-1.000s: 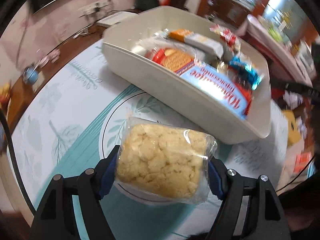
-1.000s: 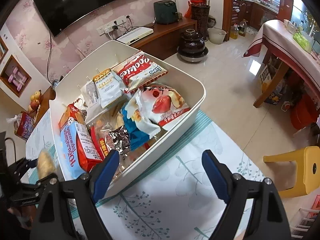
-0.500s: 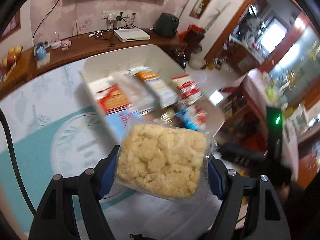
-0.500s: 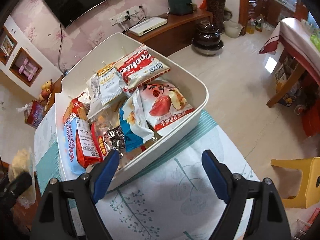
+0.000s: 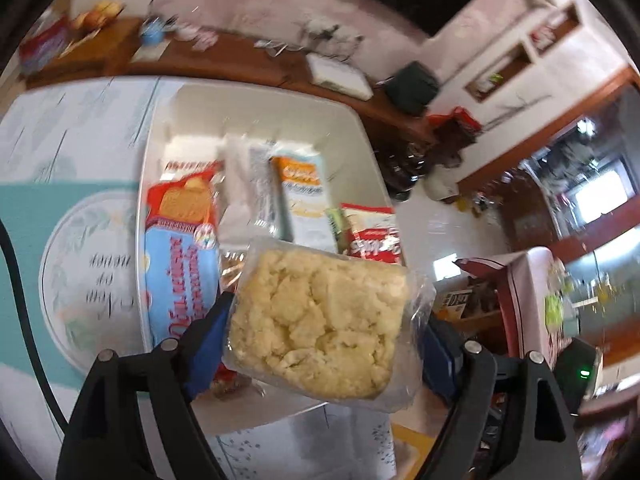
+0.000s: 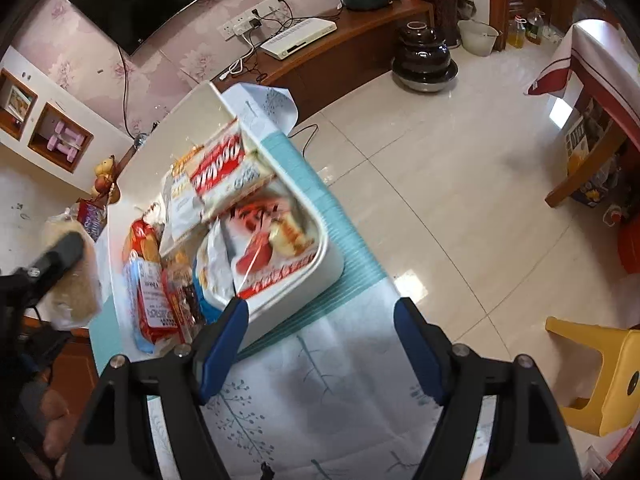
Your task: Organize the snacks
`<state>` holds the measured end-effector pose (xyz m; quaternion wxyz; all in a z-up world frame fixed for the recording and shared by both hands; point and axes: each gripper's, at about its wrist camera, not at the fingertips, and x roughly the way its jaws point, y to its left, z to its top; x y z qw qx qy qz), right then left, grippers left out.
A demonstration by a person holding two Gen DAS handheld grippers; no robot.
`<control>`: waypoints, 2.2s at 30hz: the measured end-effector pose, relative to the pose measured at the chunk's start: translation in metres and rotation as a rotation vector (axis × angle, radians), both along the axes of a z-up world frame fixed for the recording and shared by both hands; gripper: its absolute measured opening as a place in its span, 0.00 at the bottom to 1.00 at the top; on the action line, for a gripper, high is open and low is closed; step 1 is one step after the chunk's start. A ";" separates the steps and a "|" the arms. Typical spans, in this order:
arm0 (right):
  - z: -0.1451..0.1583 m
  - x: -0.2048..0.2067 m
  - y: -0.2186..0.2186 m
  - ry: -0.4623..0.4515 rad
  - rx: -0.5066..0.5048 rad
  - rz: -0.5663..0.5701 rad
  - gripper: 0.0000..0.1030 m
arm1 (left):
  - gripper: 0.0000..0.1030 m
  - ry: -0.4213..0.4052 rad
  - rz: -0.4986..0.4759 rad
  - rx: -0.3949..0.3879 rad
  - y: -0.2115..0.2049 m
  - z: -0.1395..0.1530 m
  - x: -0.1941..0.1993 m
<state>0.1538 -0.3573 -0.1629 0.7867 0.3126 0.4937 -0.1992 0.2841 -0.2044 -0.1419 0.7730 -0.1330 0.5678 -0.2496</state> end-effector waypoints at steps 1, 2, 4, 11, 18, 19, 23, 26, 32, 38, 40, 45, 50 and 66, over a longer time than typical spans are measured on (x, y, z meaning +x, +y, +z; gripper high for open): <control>0.004 0.001 -0.003 -0.007 0.003 0.007 0.73 | 0.80 0.020 0.016 0.017 0.000 -0.002 0.001; 0.009 0.001 -0.005 -0.011 0.005 0.012 0.73 | 0.81 0.041 0.031 0.035 -0.001 -0.004 0.000; 0.019 0.003 -0.008 -0.025 0.006 0.028 0.73 | 0.83 0.055 0.044 0.046 0.002 -0.006 -0.001; 0.050 0.007 0.001 -0.039 -0.035 0.167 0.73 | 0.87 0.037 0.039 0.154 0.011 0.007 -0.009; 0.083 0.002 0.030 -0.077 -0.097 0.320 0.73 | 0.89 -0.042 0.003 0.130 0.025 0.055 -0.023; 0.088 0.000 0.036 -0.084 -0.106 0.340 0.73 | 0.89 -0.066 0.007 0.112 0.029 0.064 -0.026; 0.102 -0.009 0.056 -0.114 -0.138 0.377 0.73 | 0.90 -0.155 0.040 0.114 0.052 0.101 -0.046; 0.109 -0.018 0.073 -0.117 -0.137 0.390 0.73 | 0.90 -0.209 0.059 0.116 0.078 0.125 -0.066; 0.128 -0.034 0.118 -0.141 -0.164 0.457 0.74 | 0.90 -0.260 0.141 0.170 0.140 0.166 -0.115; 0.156 -0.045 0.167 -0.151 -0.204 0.587 0.75 | 0.90 -0.307 0.204 0.268 0.183 0.189 -0.160; 0.166 -0.051 0.182 -0.162 -0.228 0.623 0.79 | 0.90 -0.310 0.225 0.287 0.190 0.191 -0.168; 0.180 -0.066 0.201 -0.188 -0.278 0.634 0.87 | 0.90 -0.371 0.301 0.365 0.200 0.198 -0.177; 0.179 -0.067 0.202 -0.212 -0.287 0.572 0.95 | 0.98 -0.371 0.332 0.416 0.201 0.195 -0.173; 0.173 -0.059 0.201 -0.197 -0.291 0.548 0.99 | 1.00 -0.370 0.328 0.456 0.192 0.192 -0.166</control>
